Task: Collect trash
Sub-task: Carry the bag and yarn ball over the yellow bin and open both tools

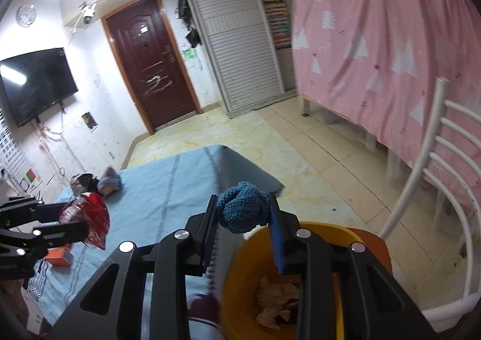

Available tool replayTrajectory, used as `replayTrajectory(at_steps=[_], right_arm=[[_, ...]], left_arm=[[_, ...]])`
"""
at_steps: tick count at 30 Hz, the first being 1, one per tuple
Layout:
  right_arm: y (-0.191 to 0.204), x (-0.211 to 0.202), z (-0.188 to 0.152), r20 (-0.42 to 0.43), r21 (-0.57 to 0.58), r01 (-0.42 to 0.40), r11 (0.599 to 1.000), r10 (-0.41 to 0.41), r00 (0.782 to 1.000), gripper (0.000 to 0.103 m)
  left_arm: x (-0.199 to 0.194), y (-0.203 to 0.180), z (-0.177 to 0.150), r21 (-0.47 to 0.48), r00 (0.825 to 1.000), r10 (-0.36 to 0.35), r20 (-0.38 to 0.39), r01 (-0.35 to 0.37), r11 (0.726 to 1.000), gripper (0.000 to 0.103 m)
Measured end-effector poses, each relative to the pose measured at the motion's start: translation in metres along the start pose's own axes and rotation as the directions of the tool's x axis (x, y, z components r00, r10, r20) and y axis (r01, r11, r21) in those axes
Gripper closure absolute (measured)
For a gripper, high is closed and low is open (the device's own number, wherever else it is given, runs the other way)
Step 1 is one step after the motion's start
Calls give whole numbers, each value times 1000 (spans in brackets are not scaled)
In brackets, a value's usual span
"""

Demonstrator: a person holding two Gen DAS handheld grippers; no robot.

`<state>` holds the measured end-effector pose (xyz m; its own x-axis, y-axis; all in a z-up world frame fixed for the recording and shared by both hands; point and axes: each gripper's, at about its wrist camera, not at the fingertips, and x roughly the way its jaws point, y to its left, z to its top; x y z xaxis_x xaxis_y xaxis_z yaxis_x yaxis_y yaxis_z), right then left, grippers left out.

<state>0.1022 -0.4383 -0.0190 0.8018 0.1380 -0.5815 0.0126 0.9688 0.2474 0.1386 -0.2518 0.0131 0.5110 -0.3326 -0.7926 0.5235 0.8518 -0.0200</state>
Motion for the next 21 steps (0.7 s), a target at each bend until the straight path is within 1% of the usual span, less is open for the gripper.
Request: replayTrajectory(at_steps=[9,11,17,19,21], right_arm=[[-35,1,-18,-8,52,47,998,-47,999,78],[-41,2,-20,-9,64,54,997,-53,999,78],[-53,8,-25,-25,83,72,994,-70,997,77],[-57,10,-27,-31,88,74,993,-71,997,75],[-59,11,-28,-33,91,70,993,-67,997,71]], left_arm=[[29,-56,19,69,999,-35,-31,37,997,67],[36,-67,24,86,999,-28,-35,31,996,67],[52,-85,40,101,998,-37,-43,41,994,66],[59,-89,44,98,998,-33,-49,38,994,66],[62,-91,45,96,998,-30,-56,36,995,66]])
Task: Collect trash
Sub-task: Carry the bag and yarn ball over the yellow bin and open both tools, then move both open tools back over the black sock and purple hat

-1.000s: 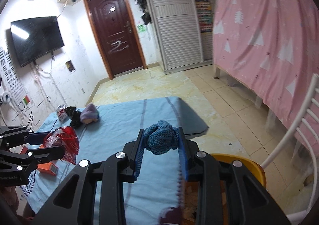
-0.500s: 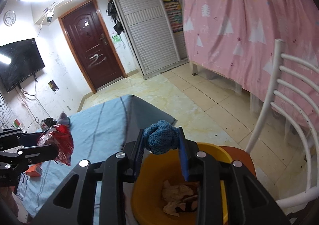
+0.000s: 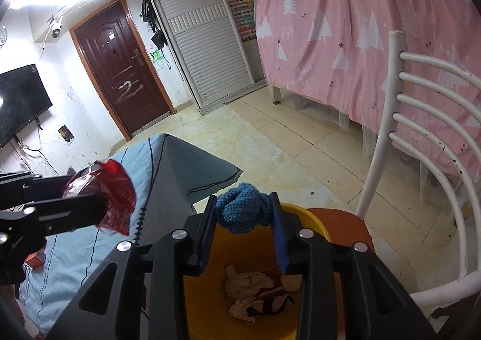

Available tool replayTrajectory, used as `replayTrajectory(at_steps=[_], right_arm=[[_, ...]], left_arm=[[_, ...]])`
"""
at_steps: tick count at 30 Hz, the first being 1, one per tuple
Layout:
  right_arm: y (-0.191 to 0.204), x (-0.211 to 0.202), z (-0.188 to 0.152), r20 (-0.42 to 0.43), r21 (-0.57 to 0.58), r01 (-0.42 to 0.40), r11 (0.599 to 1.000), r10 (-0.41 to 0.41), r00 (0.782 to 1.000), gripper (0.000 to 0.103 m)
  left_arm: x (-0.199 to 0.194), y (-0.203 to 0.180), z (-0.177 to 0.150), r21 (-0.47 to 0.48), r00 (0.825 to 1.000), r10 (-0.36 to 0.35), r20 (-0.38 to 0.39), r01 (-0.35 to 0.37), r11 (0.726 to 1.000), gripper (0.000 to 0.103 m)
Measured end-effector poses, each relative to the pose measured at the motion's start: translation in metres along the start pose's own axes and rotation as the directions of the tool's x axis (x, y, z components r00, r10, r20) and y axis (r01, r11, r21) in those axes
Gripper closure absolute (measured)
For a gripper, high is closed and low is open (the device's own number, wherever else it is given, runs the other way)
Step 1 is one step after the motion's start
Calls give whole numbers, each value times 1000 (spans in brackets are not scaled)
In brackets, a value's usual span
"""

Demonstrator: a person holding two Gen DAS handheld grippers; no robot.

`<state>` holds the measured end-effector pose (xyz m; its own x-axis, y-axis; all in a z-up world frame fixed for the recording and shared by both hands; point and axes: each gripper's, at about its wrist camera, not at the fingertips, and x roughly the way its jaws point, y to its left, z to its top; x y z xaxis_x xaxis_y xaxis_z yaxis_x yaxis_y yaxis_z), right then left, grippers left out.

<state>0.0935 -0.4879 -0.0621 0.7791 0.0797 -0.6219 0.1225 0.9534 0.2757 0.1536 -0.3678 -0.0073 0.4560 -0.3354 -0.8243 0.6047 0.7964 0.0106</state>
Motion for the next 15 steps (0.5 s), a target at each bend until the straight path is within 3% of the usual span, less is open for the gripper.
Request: replayTrajectory(at_steps=[5,15], right_arm=[[1,1,1,1,-1,-1,1000,1,1000,53],[0,2,1,3,-3,-3,1000,3,1000,52]], left_arm=[[5,-1,2,-14,1000,-3,-2,3,1000,49],[-1,15,3,-53,1000,-6,7,6,999,49]])
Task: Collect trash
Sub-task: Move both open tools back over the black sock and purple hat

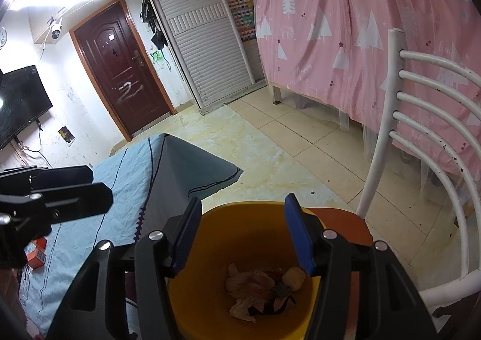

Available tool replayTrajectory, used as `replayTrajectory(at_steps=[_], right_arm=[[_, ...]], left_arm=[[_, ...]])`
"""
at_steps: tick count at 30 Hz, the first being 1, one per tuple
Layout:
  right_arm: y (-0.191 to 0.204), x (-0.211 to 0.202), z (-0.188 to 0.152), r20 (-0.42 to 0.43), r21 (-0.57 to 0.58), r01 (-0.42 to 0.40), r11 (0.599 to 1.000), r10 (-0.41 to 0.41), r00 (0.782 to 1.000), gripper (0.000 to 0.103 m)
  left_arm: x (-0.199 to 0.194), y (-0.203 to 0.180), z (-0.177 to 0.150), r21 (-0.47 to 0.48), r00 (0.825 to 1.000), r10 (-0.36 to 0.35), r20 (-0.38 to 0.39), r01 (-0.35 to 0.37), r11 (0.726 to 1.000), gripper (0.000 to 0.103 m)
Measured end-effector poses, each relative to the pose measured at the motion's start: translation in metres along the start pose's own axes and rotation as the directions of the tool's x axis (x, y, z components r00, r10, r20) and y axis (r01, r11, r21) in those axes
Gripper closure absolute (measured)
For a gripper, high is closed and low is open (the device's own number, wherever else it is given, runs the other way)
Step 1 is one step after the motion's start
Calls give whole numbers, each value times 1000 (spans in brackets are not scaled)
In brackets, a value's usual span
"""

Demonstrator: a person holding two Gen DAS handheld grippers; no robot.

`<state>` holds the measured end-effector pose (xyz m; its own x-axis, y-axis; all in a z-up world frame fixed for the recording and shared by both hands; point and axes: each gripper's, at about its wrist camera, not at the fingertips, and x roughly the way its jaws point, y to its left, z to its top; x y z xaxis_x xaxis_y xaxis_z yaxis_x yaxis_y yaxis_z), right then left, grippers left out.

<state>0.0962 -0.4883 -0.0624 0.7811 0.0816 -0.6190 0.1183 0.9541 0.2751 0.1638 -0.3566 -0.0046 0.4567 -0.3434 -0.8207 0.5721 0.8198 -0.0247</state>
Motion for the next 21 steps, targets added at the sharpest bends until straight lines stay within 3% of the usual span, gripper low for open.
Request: replayTrajectory(at_steps=[16,21], right_arm=[[53,-1,6,-4,-88,-28,996,27,1000,52],[83,1,11,-11,-141,-49,989,47,999,51]], left_arm=[[-44,55,-20,-73,999,19,50,-15,997,49],[-60,80,-32,-107,997,36,68,-29,994,41]])
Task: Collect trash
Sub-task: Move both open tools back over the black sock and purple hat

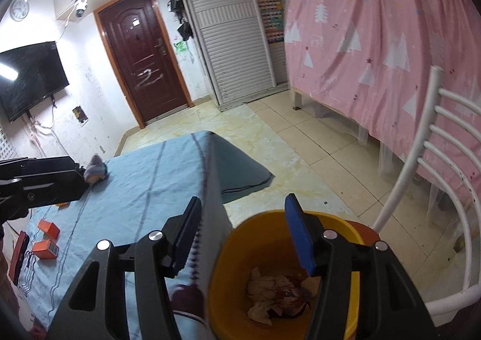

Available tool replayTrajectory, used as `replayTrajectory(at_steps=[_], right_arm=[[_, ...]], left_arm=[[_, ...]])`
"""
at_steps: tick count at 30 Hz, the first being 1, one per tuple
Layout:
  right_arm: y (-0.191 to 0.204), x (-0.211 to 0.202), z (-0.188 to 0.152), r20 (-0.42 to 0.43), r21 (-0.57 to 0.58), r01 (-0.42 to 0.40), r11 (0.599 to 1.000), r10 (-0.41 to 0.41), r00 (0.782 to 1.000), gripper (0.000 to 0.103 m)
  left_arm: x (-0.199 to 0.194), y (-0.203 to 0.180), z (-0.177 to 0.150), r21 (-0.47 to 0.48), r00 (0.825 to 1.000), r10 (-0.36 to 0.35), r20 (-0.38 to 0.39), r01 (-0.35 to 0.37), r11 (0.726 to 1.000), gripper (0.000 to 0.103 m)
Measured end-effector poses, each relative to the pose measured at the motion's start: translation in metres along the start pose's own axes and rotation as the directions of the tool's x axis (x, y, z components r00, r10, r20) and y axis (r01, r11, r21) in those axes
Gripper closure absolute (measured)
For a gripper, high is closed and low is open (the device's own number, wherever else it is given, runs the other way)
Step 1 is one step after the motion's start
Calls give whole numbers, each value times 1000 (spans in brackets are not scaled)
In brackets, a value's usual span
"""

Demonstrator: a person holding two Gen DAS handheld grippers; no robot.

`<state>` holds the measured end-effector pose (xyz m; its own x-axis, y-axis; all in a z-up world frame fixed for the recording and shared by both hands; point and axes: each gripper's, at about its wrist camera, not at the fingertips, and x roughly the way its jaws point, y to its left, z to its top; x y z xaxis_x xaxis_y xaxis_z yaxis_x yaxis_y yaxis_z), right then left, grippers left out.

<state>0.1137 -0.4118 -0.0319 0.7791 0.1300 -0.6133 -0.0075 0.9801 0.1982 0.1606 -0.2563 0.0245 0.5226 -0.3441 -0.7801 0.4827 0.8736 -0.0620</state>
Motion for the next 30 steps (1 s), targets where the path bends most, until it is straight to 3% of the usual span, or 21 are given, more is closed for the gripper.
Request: replayTrajectory(at_steps=[10,13,22,30], right_arm=[[69,15,12,-32,-125,-53,991,49,998,45],[88,21,14,-43,-154,-68,986,62,997,44],[150,39,16,-81,-239,-116,964,99,992,43],[195,55,16,-113,-309,-145,940,115,987,40]], left_arm=[[-33,64,-18,-67,998,56,35,-54,996,40],[-42,88,-24,-92,995,88,38,-84,992,35],[-60,157,-44,-174,986,164,26,-157,972,34],[-64,196,-58,-233,980,198,4,-192,953,34]])
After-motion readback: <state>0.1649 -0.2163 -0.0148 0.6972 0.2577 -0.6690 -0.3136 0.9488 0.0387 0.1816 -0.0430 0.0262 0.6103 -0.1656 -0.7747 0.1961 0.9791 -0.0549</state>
